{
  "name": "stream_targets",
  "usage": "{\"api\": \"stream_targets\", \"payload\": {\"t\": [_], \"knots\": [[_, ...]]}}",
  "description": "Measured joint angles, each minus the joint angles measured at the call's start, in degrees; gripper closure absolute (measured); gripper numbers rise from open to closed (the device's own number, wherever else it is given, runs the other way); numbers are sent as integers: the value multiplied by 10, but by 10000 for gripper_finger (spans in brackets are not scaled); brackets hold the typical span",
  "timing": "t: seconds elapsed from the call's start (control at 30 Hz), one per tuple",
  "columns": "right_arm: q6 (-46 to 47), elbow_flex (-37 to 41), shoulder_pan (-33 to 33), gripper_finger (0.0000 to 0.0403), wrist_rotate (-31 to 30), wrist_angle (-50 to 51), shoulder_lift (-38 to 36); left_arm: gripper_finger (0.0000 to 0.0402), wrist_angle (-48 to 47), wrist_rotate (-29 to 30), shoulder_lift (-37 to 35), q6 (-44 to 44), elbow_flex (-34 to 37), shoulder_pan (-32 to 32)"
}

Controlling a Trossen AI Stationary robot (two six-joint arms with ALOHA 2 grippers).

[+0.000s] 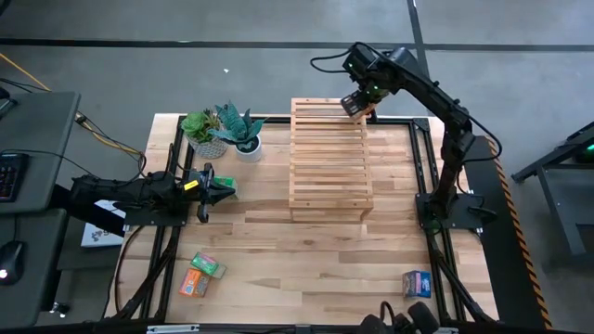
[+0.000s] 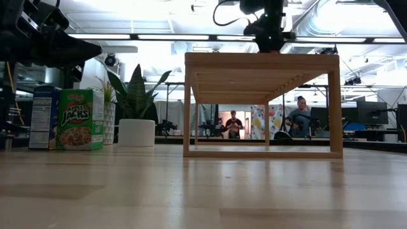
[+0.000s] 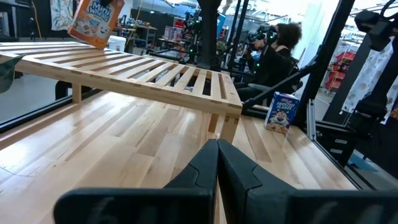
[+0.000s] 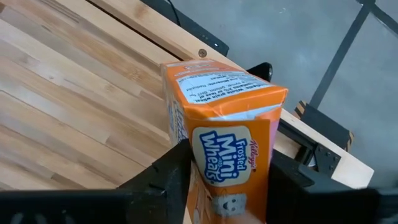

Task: Stack cereal on shelf
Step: Put the bottom right orange cereal box on the shelf

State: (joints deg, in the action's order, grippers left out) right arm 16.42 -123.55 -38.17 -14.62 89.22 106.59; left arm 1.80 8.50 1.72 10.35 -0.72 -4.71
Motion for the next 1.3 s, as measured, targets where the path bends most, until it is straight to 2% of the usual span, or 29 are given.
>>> {"api": "stream_targets", "payload": {"t": [0.27,0.4,0.73,0.9,1.3], "knots": [[-4,1,-1,191,-9,2,3,401,0,0,0,0,0,0],[-9,1,0,173,-10,-17,3,401,0,0,0,0,0,0],[-15,1,-1,169,-11,-28,3,401,0,0,0,0,0,0],[-15,1,-1,169,33,-26,2,401,0,0,0,0,0,0],[1,1,-1,169,63,7,2,401,0,0,0,0,0,0]]}}
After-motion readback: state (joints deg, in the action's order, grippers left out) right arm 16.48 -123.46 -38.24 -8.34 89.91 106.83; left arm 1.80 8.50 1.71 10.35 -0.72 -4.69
